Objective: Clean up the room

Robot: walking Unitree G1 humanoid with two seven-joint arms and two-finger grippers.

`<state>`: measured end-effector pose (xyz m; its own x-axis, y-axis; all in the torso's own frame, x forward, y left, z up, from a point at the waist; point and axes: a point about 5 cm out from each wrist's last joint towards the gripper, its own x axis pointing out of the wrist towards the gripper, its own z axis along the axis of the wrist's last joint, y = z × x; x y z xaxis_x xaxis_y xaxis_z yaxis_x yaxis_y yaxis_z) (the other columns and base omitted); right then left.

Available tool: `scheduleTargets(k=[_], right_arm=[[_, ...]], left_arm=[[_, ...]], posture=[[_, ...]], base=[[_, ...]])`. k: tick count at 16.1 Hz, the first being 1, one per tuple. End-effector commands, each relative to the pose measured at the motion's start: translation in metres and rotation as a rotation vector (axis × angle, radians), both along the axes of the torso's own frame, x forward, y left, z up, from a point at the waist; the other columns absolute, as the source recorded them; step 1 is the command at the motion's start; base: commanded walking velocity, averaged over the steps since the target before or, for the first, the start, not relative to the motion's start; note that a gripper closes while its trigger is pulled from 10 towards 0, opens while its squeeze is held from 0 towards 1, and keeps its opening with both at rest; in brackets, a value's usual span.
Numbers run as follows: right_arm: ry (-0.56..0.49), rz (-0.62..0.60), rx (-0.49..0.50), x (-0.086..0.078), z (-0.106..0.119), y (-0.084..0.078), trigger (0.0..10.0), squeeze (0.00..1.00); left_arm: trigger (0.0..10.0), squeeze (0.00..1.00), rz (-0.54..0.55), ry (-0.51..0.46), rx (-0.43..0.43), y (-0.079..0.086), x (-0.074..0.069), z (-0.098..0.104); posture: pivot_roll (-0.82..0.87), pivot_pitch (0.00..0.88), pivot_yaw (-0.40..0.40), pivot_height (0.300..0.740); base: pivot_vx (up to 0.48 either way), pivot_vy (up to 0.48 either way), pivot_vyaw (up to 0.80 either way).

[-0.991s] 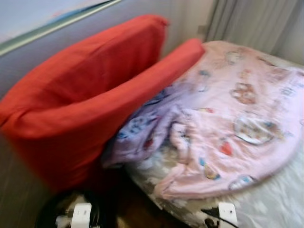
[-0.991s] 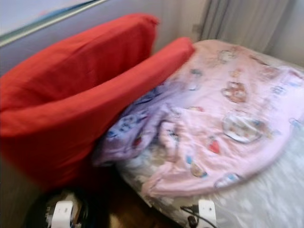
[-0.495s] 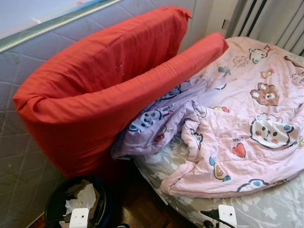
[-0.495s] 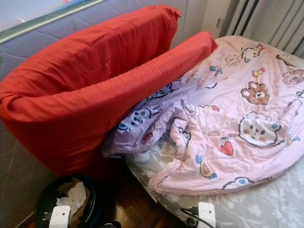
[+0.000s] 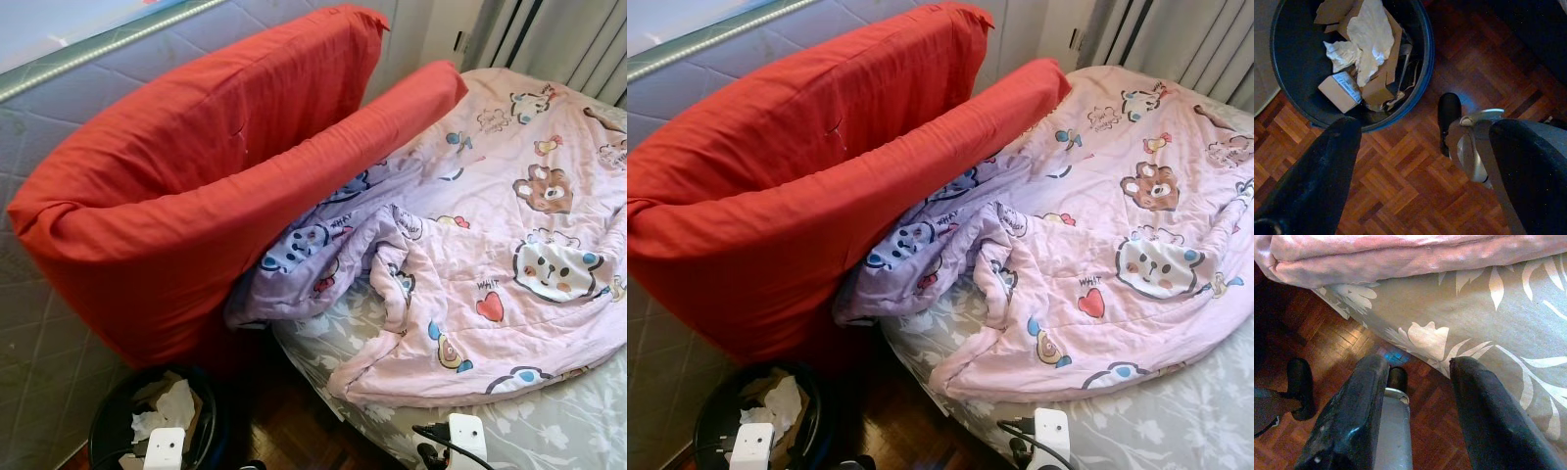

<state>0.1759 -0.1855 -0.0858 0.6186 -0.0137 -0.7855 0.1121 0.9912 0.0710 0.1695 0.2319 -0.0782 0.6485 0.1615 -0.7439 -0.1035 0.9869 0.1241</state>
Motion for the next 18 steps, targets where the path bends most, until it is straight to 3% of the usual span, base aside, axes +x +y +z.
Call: scheduleTargets(k=[1,11,18], right_arm=[[0.019,-0.009,0.007,-0.0068,-0.0033,0.0013,10.0,0.00],[0.002,-0.013,0.017,-0.0038,-0.0019,0.0029,10.0,0.00],[-0.005,-0.012,0.019,-0.0016,-0.0009,0.0033,10.0,0.00]], left_arm=[[10.0,0.00,-0.010,0.026,0.006,0.0017,-0.0081,-0.0032],[10.0,0.00,-0.025,-0.002,0.005,-0.0015,-0.0025,-0.0009],[10.0,0.00,-0.018,-0.008,0.000,-0.0023,-0.0031,-0.0011]], posture=[[0.16,0.175,-0.023,0.740],[0.15,0.174,-0.021,0.740],[0.15,0.190,-0.024,0.740]], base=[[0.000,0.000,0.00],[0.000,0.000,0.00],[0.212,0.000,0.00]])
